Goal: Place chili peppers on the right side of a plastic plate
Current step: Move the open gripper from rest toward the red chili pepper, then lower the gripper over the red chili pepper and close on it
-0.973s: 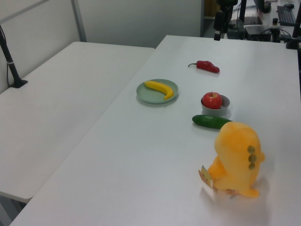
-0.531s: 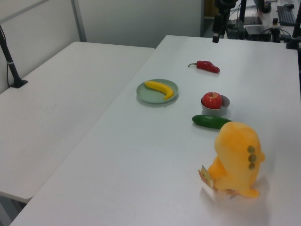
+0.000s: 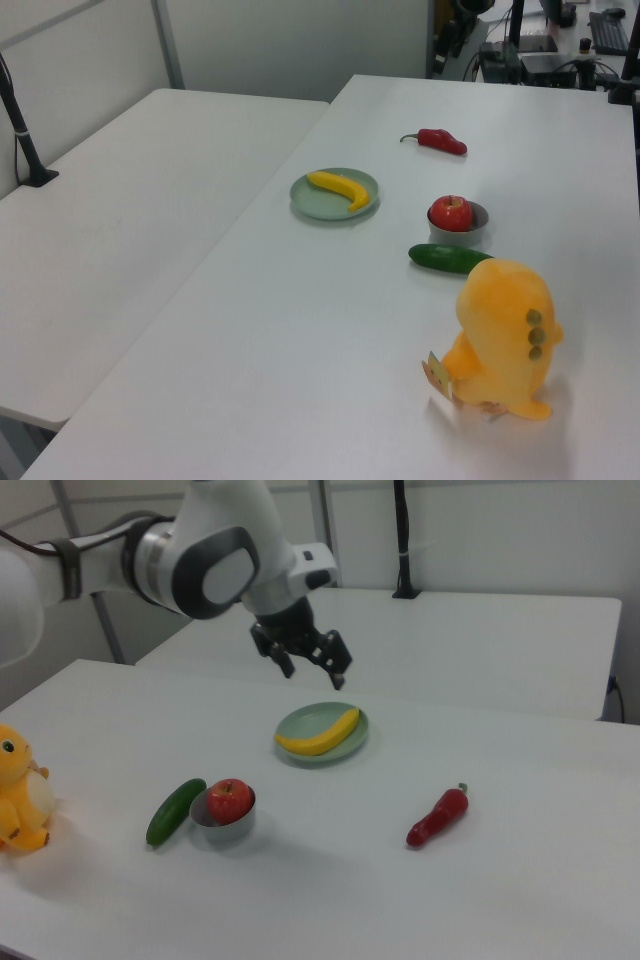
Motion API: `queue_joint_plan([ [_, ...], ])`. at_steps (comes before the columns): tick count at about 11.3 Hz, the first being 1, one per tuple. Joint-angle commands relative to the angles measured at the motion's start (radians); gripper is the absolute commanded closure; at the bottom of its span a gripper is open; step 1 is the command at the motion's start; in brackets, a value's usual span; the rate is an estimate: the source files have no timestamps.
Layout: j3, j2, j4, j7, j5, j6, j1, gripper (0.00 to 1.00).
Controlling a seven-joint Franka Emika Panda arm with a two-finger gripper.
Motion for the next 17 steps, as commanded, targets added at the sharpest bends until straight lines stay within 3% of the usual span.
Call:
queue_joint_plan([
  [1,-0.054,0.082,-0.01,-0.039,0.027,0.169,-0.024,0.0],
  [9,-0.063,0.292,-0.015,-0.031,0.027,0.324,-0.133,0.0],
  [17,-0.059,0.432,-0.03,-0.027,0.102,0.541,-0.136,0.0],
])
